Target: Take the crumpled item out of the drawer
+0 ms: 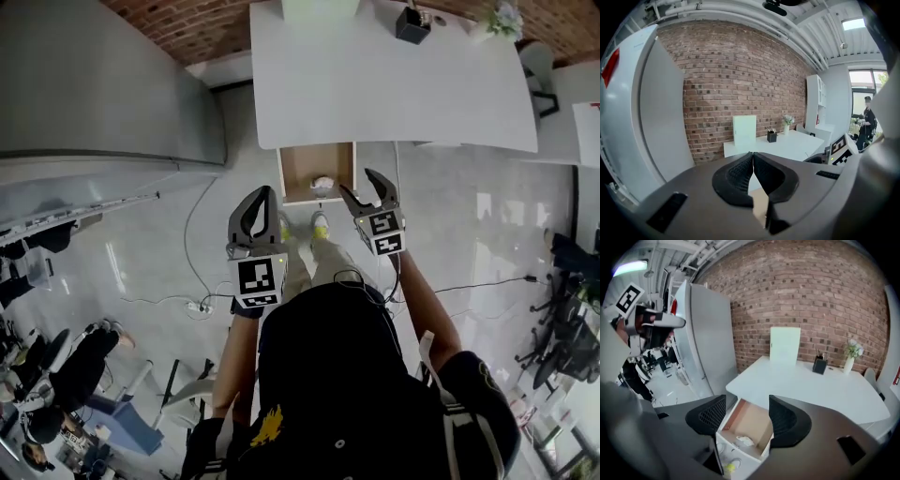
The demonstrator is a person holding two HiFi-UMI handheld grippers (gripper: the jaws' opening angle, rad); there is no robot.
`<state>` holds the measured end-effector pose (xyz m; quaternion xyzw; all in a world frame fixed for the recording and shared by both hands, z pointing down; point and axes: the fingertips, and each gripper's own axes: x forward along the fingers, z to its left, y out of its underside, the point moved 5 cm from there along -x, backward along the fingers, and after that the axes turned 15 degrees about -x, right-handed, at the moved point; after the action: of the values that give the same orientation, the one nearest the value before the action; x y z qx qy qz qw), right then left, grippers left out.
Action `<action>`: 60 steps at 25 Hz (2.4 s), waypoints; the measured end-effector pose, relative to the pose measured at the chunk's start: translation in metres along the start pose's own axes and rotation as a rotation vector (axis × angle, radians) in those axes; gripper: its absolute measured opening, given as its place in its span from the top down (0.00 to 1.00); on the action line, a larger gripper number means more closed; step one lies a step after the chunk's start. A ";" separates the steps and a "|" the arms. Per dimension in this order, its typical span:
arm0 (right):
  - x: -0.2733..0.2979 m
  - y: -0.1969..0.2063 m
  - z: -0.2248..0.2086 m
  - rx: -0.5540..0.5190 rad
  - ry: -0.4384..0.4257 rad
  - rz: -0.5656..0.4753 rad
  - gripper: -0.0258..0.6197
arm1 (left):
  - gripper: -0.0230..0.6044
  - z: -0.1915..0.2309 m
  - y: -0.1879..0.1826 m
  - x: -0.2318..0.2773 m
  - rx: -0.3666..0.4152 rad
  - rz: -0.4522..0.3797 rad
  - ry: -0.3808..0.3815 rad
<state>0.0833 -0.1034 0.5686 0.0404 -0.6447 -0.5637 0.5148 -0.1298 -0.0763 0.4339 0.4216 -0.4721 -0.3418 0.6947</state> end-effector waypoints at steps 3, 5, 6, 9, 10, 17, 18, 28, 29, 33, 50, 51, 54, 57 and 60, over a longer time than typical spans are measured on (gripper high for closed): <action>0.050 0.039 0.008 -0.007 -0.072 0.138 0.48 | 0.93 0.015 0.025 0.023 -0.027 0.049 0.003; 0.085 0.062 0.014 -0.036 -0.111 0.214 0.48 | 0.93 0.031 0.043 0.044 -0.048 0.073 0.013; 0.101 0.072 0.017 -0.051 -0.130 0.246 0.48 | 0.93 0.039 0.054 0.054 -0.056 0.087 0.021; 0.151 0.105 0.026 -0.070 -0.175 0.340 0.48 | 0.93 0.065 0.089 0.083 -0.059 0.143 0.044; 0.166 0.117 0.027 -0.076 -0.187 0.374 0.48 | 0.93 0.071 0.101 0.092 -0.050 0.162 0.051; 0.246 0.206 0.054 -0.145 -0.333 0.568 0.51 | 0.93 0.117 0.179 0.114 -0.052 0.282 0.030; 0.257 0.215 0.060 -0.159 -0.358 0.589 0.52 | 0.93 0.127 0.186 0.115 -0.060 0.292 0.013; 0.311 0.292 0.098 -0.274 -0.411 0.768 0.71 | 0.93 0.141 0.222 0.148 -0.095 0.307 0.015; 0.312 0.291 0.101 -0.282 -0.414 0.768 0.73 | 0.93 0.139 0.222 0.150 -0.100 0.308 0.018; 0.305 0.278 0.100 -0.254 -0.397 0.794 0.77 | 0.93 0.126 0.212 0.152 -0.103 0.310 0.040; 0.105 0.046 0.000 0.136 -0.104 0.320 0.81 | 0.93 0.046 0.084 0.127 0.047 0.265 0.187; 0.090 0.030 -0.012 0.139 -0.073 0.278 0.81 | 0.93 0.038 0.077 0.126 0.050 0.266 0.193; 0.047 -0.021 -0.046 0.133 0.028 0.145 0.81 | 0.93 0.014 0.054 0.121 0.028 0.253 0.221; 0.011 -0.079 -0.070 0.102 0.140 0.011 0.82 | 0.93 0.003 0.029 0.119 0.066 0.209 0.261; -0.030 -0.131 -0.082 0.038 0.226 -0.108 0.82 | 0.93 -0.007 0.006 0.123 0.134 0.158 0.298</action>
<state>0.0866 -0.1881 0.4361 0.1483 -0.5899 -0.5702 0.5521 -0.0832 -0.1794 0.4831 0.4744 -0.4172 -0.1875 0.7522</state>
